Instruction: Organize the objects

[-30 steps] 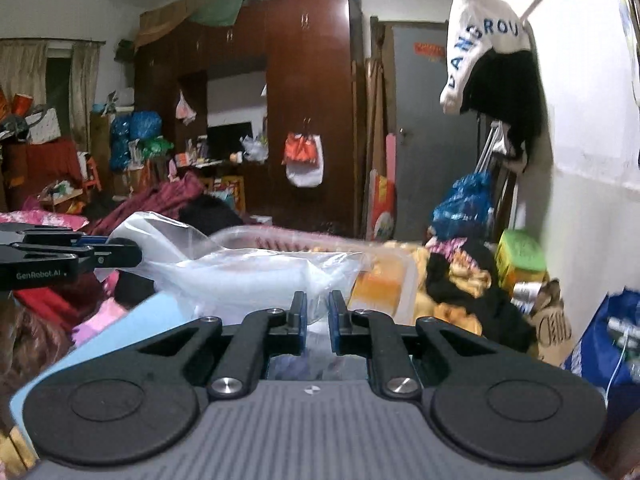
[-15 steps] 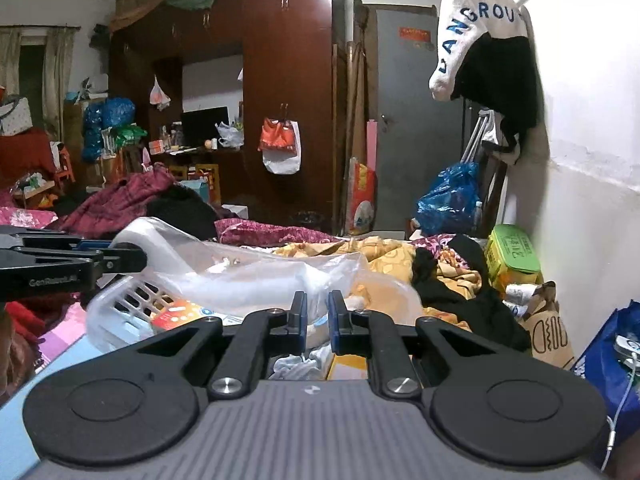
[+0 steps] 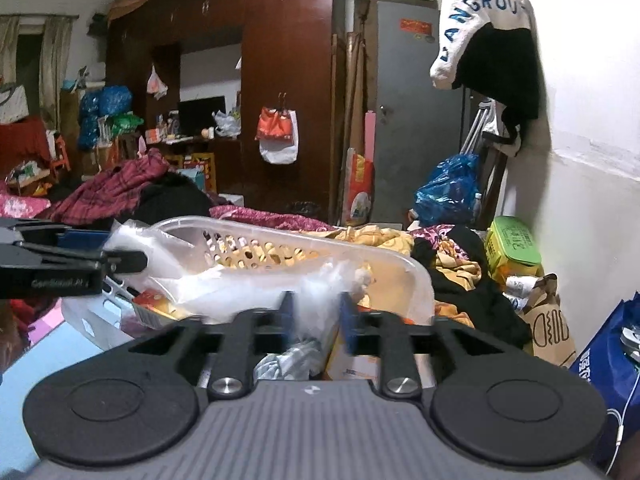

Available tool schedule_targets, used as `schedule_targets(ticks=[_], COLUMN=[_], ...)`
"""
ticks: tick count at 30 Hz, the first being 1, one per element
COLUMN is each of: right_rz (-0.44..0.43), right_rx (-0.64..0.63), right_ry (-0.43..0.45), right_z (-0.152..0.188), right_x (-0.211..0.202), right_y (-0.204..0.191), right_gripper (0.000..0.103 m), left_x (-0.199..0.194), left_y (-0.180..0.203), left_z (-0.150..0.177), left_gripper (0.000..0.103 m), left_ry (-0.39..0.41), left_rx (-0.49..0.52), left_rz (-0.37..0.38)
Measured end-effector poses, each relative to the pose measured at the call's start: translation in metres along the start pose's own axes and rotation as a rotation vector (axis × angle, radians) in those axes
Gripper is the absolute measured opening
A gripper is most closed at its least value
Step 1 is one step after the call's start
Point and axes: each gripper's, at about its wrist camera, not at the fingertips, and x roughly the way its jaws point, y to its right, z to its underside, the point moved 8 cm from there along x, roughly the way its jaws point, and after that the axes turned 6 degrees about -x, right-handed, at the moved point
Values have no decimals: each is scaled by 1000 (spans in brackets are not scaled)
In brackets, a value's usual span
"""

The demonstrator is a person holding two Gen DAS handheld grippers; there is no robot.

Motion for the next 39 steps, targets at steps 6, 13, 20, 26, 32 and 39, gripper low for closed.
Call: schedule_targets(ticks=[6, 13, 20, 26, 32, 39], right_rz=[37, -21, 106, 58, 33, 32], right_rx=[-2, 107, 155, 130, 188, 189], right_ry=[114, 101, 212, 72, 75, 54], right_z=[-8, -15, -11, 24, 52, 62], right_x=[-32, -70, -142, -181, -175, -178], right_y=[5, 7, 1, -14, -18, -19], right_gripper=[103, 103, 103, 103, 103, 103], left_x=[-27, -70, -161, -219, -225, -223], left_y=[13, 16, -3, -16, -10, -12], left_z=[-4, -7, -6, 36, 72, 86], left_gripper=[103, 103, 103, 103, 103, 103], left_ry=[82, 120, 194, 189, 149, 127], left_rx=[44, -8, -59, -79, -102, -121], left_rz=[6, 83, 90, 17, 38, 41])
